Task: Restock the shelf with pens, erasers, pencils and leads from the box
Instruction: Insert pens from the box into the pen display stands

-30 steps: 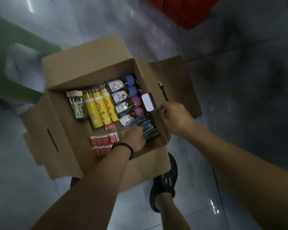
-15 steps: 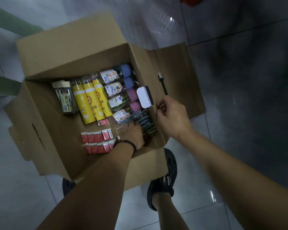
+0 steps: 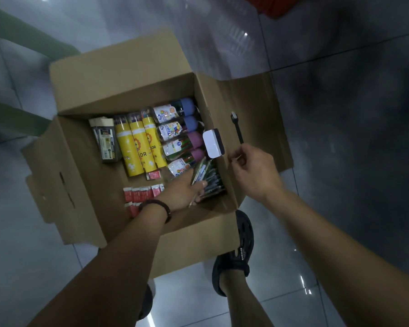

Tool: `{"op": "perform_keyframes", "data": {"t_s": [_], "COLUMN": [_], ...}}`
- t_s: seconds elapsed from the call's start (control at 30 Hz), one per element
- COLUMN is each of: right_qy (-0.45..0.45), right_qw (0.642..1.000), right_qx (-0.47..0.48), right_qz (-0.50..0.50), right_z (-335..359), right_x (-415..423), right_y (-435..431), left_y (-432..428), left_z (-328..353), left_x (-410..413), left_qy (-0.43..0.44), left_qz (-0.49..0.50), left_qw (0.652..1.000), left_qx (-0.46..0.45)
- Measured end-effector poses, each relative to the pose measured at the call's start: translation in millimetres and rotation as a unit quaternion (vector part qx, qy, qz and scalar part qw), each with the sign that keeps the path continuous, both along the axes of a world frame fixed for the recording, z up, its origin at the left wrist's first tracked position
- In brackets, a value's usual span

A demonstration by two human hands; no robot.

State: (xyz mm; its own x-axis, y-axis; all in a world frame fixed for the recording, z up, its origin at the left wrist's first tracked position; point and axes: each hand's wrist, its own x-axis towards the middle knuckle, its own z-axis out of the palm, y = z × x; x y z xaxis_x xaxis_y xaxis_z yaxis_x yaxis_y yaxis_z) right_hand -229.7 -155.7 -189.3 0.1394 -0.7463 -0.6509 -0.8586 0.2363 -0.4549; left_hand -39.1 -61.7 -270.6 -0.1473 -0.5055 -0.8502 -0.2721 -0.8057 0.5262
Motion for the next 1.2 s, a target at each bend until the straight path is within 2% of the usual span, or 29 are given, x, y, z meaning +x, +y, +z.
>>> {"op": "perform_keyframes", "data": {"t_s": [0.1, 0.23, 0.3, 0.4, 0.57, 0.73, 0.87, 0.93, 1.07, 1.2], "right_qy": [-0.013, -0.101, -0.166, -0.27, -0.33, -0.374, -0.425, -0.449, -0.447, -0.449], "right_qw": [1.0, 0.994, 0.983, 0.951, 0.934, 0.921, 0.905, 0.893, 0.884, 0.857], "right_qx": [-0.008, -0.006, 0.031, 0.118, 0.118, 0.099, 0.018, 0.009, 0.068, 0.085], "right_qz": [-0.018, -0.05, -0.067, -0.097, -0.074, -0.036, -0.017, 0.003, 0.119, 0.238], "right_z": [33.9, 114.9, 168.6, 262.5, 431.1, 584.1, 669.4, 698.1, 746.6, 783.6], "right_x": [9.0, 41.1, 63.0, 101.2, 163.6, 222.2, 266.4, 285.8, 340.3, 394.0], "right_y": [10.3, 24.9, 29.2, 31.8, 41.1, 66.8, 99.5, 113.1, 152.5, 214.6], "left_y": [9.4, 21.6, 22.1, 22.3, 38.5, 84.9, 143.2, 173.3, 236.1, 305.4], "left_z": [54.1, 153.9, 216.1, 315.1, 482.3, 642.9, 728.9, 763.2, 825.4, 868.0], "left_x": [13.2, 37.1, 52.2, 81.8, 138.5, 195.3, 223.4, 230.7, 235.3, 238.0], "left_qy": [0.088, 0.246, 0.291, 0.315, 0.334, 0.295, 0.233, 0.195, 0.136, 0.066], "left_qz": [0.147, 0.288, 0.303, 0.28, 0.259, 0.306, 0.396, 0.442, 0.558, 0.639], "left_qw": [0.985, 0.923, 0.907, 0.907, 0.906, 0.903, 0.882, 0.868, 0.805, 0.741], "left_qx": [0.03, 0.07, 0.044, 0.006, -0.026, -0.066, -0.104, -0.116, -0.15, -0.196]}}
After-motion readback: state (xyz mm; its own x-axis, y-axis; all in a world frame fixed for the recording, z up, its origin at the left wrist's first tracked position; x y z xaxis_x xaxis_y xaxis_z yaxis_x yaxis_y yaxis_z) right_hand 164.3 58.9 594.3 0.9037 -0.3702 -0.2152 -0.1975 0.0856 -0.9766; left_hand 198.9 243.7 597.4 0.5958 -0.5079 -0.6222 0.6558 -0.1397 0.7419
